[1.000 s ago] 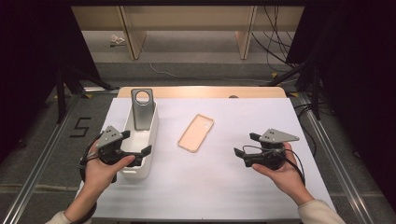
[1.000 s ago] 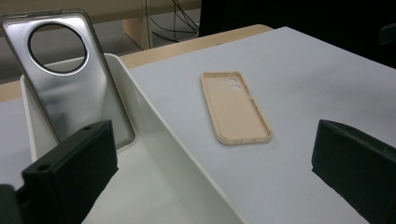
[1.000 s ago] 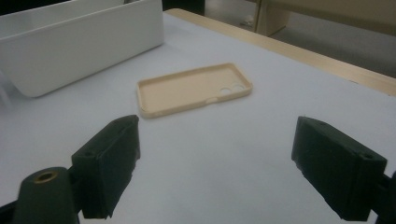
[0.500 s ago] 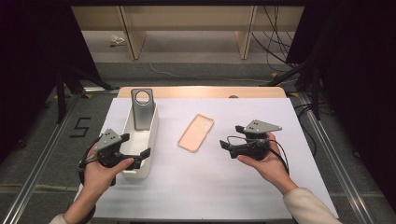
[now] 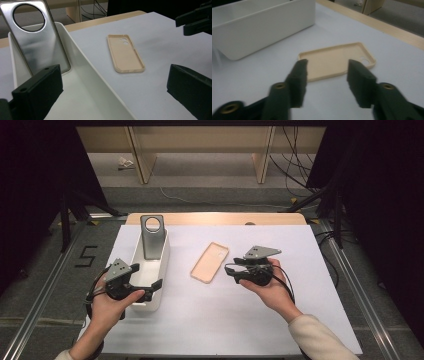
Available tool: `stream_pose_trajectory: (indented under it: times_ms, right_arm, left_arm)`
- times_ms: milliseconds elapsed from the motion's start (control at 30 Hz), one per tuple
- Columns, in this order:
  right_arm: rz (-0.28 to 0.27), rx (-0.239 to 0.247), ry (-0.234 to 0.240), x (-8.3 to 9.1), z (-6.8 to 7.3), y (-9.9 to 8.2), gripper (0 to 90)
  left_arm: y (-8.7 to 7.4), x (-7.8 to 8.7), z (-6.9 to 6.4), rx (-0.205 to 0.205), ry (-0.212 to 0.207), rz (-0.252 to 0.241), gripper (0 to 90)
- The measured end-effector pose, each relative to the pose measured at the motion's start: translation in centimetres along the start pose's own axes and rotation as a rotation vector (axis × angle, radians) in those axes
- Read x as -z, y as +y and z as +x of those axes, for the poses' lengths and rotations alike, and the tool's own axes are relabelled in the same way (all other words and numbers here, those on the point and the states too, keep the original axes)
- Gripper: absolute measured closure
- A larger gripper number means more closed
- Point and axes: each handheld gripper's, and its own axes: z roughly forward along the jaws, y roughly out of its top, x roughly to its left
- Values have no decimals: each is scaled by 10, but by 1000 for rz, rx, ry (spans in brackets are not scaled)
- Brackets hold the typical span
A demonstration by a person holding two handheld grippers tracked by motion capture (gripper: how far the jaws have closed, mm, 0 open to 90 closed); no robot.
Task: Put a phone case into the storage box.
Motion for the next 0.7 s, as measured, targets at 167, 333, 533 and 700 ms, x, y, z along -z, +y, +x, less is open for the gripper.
stream_pose_trajectory:
  times_ms: [167,333,533,700]
  right_arm:
    - [72,12,15,-21,4,8,838]
    - [145,39,53,-46,12,15,900]
    - [219,38,55,-76,20,16,900]
    - [276,36,59,-95,23,12,900]
  left_arm:
    - [0,0,0,2,-2,-1,0]
    - [0,0,0,2,-6,0,0]
    - [1,1,-1,2,-9,-5,0]
    - [1,1,-1,-2,-6,-1,0]
